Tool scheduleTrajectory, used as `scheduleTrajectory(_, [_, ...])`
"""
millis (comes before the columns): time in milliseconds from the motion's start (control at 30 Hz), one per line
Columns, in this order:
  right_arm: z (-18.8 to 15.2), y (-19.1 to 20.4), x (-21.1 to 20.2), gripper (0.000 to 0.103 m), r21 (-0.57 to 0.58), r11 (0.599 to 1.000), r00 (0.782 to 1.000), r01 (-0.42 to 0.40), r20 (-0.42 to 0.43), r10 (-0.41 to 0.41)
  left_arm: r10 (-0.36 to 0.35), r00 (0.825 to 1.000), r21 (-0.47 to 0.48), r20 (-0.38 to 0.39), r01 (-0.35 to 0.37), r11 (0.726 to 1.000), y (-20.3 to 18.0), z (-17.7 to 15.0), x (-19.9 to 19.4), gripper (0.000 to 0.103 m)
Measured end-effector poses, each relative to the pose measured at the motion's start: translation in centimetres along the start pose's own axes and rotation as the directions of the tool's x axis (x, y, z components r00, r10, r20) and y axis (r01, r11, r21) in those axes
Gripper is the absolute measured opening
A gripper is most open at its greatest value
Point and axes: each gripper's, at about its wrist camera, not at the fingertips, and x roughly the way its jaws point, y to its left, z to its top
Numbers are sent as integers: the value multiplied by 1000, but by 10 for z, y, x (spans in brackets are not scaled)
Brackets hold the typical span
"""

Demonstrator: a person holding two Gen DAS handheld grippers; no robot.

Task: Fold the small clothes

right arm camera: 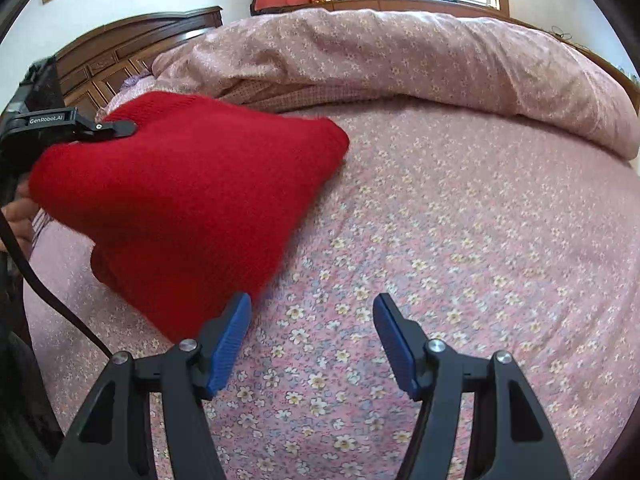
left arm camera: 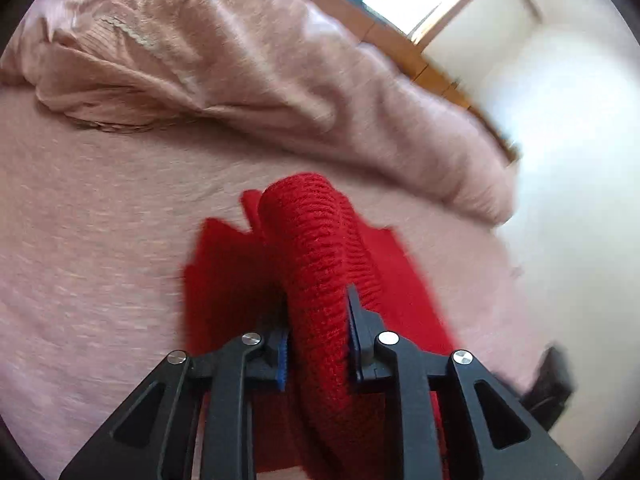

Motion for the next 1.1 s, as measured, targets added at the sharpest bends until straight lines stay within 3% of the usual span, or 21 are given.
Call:
scheduleTrajectory(67, [-3,4,5,67,-5,1000,1000,1,-14,-1,92,994,4,-56,-92,996,16,-3,17,20])
scheduleTrajectory(133, [-5,8,9,67,6,1000,1000,-12,-24,12,189,977,-12,-94,-191,982,33,-9,34,24])
scheduleTrajectory(267, [-4,12,10,67,19,999,999,-30,-11,30,137,987,-94,-79,-145,985,54,-12,18,34])
scheduleTrajectory(400, [1,12,-1,62,30,996,995,-84,61,82,186,982,-104,8,-184,977,47,-21,-21,34])
scheduleTrajectory(500, [7,9,-7,62,72,979,977,-189,115,180,50,997,-123,-57,-57,991,40,-43,-32,41])
scheduleTrajectory(567, [9,10,-7,62,88,968,966,-235,130,223,-33,995,-141,-96,20,990,35,-58,-28,44])
scheduleTrajectory(633, [10,15,-8,62,80,965,961,-251,140,239,-72,990,-166,-120,51,985,33,-66,-23,45])
scheduleTrajectory(800, [8,29,-11,60,37,965,958,-259,140,252,-188,969,-321,-162,129,938,46,-66,-8,46])
scheduleTrajectory(933, [3,34,-9,57,21,964,957,-266,128,261,-241,958,-356,-155,173,918,52,-65,-17,53])
scheduleTrajectory(967, [2,35,-9,57,15,964,956,-267,127,263,-270,951,-369,-148,200,908,54,-67,-20,60])
scheduleTrajectory(1067, [4,37,-8,57,3,966,959,-257,124,255,-378,913,-429,-149,285,857,56,-78,-19,68])
scheduleTrajectory(1100, [4,37,-8,57,5,967,960,-256,121,254,-390,909,-436,-150,293,851,55,-79,-17,69])
